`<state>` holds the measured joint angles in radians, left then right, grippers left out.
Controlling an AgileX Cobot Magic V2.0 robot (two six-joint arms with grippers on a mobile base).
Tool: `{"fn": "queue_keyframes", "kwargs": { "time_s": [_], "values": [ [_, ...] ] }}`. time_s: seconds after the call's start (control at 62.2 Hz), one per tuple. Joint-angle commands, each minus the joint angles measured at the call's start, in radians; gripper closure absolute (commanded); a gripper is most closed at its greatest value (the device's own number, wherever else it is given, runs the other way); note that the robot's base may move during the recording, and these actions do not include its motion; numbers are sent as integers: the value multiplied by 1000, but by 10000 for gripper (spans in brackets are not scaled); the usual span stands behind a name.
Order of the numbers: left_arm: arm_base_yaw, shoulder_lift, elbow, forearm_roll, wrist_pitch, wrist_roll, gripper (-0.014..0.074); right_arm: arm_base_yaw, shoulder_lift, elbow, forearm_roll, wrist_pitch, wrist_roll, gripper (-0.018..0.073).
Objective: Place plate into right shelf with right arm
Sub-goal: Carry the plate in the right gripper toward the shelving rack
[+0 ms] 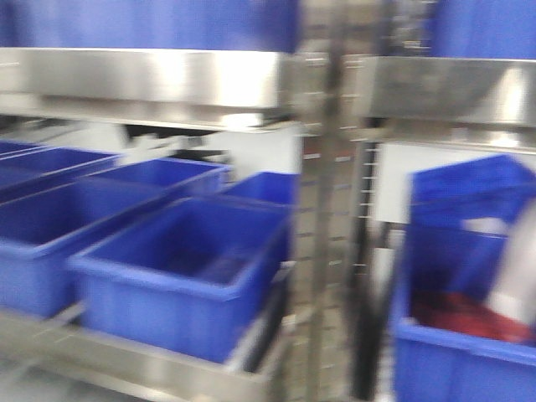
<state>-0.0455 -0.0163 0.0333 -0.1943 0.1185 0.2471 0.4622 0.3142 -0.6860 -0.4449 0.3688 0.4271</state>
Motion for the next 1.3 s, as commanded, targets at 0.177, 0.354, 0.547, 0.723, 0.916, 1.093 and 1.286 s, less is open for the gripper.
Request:
{"fn": "queue_keyframes", "kwargs": {
  "time_s": [0.177, 0.354, 0.547, 0.723, 0.916, 1.093, 1.286],
  "values": [
    [-5, -10, 8, -6, -84, -3, 643, -2, 7, -29, -24, -85, -7, 530],
    [-5, -10, 8, -6, -84, -3, 643, -2, 7, -29, -24, -86, -7, 530],
    [-5, -10, 8, -6, -84, -3, 643, -2, 7, -29, -24, -86, -7, 530],
    [-5, -10, 8, -6, -84, -3, 643, -2, 7, -29, -24, -86, -7, 530],
    [-5, -10, 8, -6, -84, -3, 643, -2, 7, -29, -24, -86, -7, 530],
    [-5, -10, 8, -6, -84, -3, 643, -2, 7, -29, -24, -86, -7, 530],
    [-5, -10, 8, -6, -84, -3, 643, -2, 7, -29, -24, -86, -7, 530]
  ]
}}
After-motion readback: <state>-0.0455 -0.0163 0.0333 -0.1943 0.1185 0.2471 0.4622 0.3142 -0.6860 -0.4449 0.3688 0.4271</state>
